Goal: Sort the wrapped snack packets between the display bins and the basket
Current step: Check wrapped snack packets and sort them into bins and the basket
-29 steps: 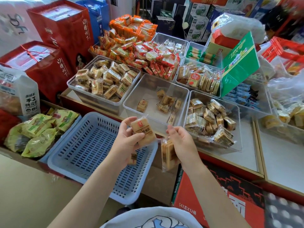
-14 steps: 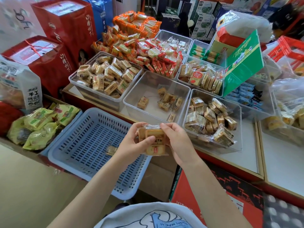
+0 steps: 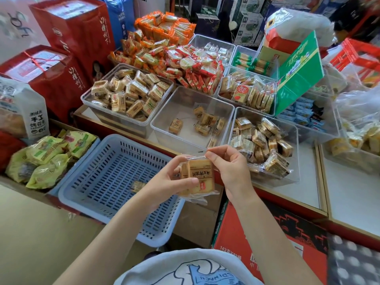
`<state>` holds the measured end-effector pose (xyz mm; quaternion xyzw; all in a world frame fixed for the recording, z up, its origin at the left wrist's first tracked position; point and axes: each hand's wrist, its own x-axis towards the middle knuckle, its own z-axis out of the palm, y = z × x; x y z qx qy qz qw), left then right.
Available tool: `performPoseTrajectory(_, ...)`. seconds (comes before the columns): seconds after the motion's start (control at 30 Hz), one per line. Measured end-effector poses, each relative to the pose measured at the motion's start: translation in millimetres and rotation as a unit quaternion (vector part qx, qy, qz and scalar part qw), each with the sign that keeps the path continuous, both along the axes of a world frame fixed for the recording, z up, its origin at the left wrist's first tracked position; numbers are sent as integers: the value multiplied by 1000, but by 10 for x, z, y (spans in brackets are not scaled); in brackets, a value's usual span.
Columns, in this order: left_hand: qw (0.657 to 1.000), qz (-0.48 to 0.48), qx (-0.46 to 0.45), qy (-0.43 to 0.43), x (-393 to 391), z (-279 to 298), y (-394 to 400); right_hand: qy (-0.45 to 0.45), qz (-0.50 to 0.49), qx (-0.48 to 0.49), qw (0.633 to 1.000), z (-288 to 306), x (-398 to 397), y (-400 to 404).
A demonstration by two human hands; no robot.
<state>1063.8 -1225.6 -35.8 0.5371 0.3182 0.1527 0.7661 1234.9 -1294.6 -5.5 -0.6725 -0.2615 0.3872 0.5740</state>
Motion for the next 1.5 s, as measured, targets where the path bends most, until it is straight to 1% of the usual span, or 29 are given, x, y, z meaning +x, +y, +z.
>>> performPoseTrajectory(0.07,1000,17,-1,3,-12,-6,-2,11,7,4,1000,-1,1,23)
performPoseTrajectory(0.13,997,73,-27,-2,-11,-11,16,29,45,-3,999,-28,0,38)
performPoseTrajectory(0.23,979,182,-88,-16,-37,-15,107,-6,113,-71,991,-66,-34,32)
performPoseTrajectory(0.27,974,205,-97,-20,-55,-23,143,-6,124,-85,989,-76,-60,29)
performPoseTrajectory(0.33,970,221,-94,-24,-75,-35,185,20,126,-85,988,-88,-124,36)
performPoseTrajectory(0.5,976,208,-61,-16,-44,-56,157,62,75,-65,993,-104,-183,76)
performPoseTrajectory(0.63,980,189,-59,-19,-67,-62,180,116,67,-45,990,-95,-206,73)
performPoseTrajectory(0.73,986,155,-61,-16,-117,-71,198,132,70,-40,988,-81,-244,99)
performPoseTrajectory(0.93,984,161,-72,-25,-165,-115,201,118,86,-65,987,-64,-304,135)
performPoseTrajectory(1.1,984,162,-71,-30,-185,-160,192,70,107,-108,986,-91,-362,183)
performPoseTrajectory(1.33,979,181,-90,-39,-205,-155,267,72,118,-100,985,-47,-269,183)
performPoseTrajectory(1.5,982,166,-85,-41,-138,-143,274,14,128,-105,986,-57,-297,232)
